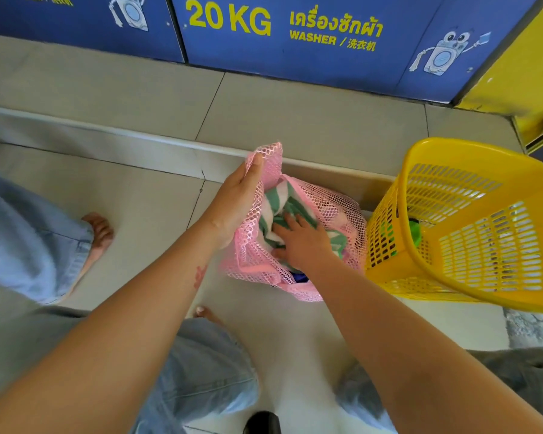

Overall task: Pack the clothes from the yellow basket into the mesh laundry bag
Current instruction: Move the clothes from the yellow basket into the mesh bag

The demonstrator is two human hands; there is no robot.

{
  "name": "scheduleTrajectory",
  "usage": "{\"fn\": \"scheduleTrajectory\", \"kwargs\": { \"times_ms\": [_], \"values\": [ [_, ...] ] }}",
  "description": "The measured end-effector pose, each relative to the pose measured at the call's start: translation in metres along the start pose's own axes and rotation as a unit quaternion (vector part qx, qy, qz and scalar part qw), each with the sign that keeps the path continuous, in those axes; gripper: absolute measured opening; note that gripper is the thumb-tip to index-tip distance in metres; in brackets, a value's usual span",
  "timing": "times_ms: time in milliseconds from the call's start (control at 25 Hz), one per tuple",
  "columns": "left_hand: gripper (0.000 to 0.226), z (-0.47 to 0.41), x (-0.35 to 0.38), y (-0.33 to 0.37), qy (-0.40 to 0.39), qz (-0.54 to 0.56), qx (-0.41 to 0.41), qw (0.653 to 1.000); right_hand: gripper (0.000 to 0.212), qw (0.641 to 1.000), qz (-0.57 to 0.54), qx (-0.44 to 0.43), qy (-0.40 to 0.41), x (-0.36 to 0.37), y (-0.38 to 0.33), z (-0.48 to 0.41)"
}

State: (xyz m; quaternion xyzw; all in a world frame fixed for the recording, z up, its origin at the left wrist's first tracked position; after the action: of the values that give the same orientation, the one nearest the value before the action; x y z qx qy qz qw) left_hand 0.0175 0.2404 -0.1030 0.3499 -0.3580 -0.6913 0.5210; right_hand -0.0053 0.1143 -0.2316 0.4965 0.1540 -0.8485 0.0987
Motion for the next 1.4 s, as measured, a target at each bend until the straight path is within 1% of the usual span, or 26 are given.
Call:
{"fn": "scheduleTrajectory", "kwargs": {
  "times_ms": [120,200,280,360,480,560,600,640,720,800,880,960,1160,1280,1400],
  "values": [
    [0.057,0.007,0.001,0.002,0.021,-0.037,-0.003,0.999,0.068,0.999,-0.018,-0.008,0.033,-0.018,0.002,0.021],
    [0.055,0.013,0.007,0.003,0.032,-0.063,0.003,0.998,0.068,0.997,0.002,-0.013,0.07,-0.04,0.008,0.044],
    [0.054,0.022,0.015,0.007,0.046,-0.079,0.011,0.996,0.066,0.991,0.011,-0.014,0.134,-0.069,0.018,0.07],
    [0.053,0.027,0.024,0.009,0.053,-0.096,0.011,0.994,0.063,0.979,0.0,0.004,0.206,-0.096,0.034,0.096],
    [0.052,0.03,0.044,0.014,0.047,-0.11,0.02,0.993,0.058,0.951,-0.043,0.074,0.298,-0.119,0.076,0.133],
    [0.053,0.024,0.054,0.014,0.051,-0.108,0.021,0.993,0.055,0.93,-0.079,0.145,0.328,-0.118,0.11,0.153],
    [0.054,0.021,0.06,0.013,0.052,-0.109,0.017,0.993,0.054,0.921,-0.105,0.183,0.327,-0.112,0.127,0.161],
    [0.055,0.016,0.065,0.011,0.053,-0.111,0.012,0.992,0.053,0.914,-0.135,0.217,0.316,-0.103,0.143,0.164],
    [0.059,0.006,0.075,0.007,0.054,-0.104,0.0,0.993,0.05,0.908,-0.183,0.265,0.268,-0.08,0.171,0.164],
    [0.063,-0.004,0.084,0.0,0.057,-0.103,-0.013,0.993,0.05,0.914,-0.197,0.289,0.205,-0.055,0.193,0.154],
    [0.059,-0.014,0.097,-0.005,0.061,-0.117,-0.024,0.991,0.054,0.921,-0.196,0.304,0.145,-0.033,0.214,0.14],
    [0.056,-0.025,0.11,-0.007,0.063,-0.116,-0.032,0.991,0.065,0.929,-0.186,0.307,0.093,-0.015,0.234,0.124],
    [0.054,-0.057,0.134,-0.014,0.099,-0.095,-0.062,0.989,0.101,0.949,-0.16,0.271,-0.019,0.01,0.275,0.075],
    [0.055,-0.076,0.141,-0.023,0.112,-0.086,-0.083,0.987,0.109,0.951,-0.125,0.264,-0.098,0.024,0.291,0.047],
    [0.056,-0.09,0.142,-0.03,0.112,-0.064,-0.091,0.987,0.116,0.941,-0.114,0.263,-0.178,0.052,0.289,0.032]
  ]
}}
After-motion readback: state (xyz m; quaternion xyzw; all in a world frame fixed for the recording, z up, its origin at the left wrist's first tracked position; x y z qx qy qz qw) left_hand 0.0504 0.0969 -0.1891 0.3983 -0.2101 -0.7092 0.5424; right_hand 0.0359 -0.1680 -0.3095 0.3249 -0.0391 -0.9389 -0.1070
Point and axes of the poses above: each hand's wrist, its own z-axis away from the middle knuckle, its own x-axis out of the palm, y = z × x, the point moved 5 cm from there along -z, towards the middle knuckle, and after that the axes turned 11 degrees about -x, right-handed, at the moved point
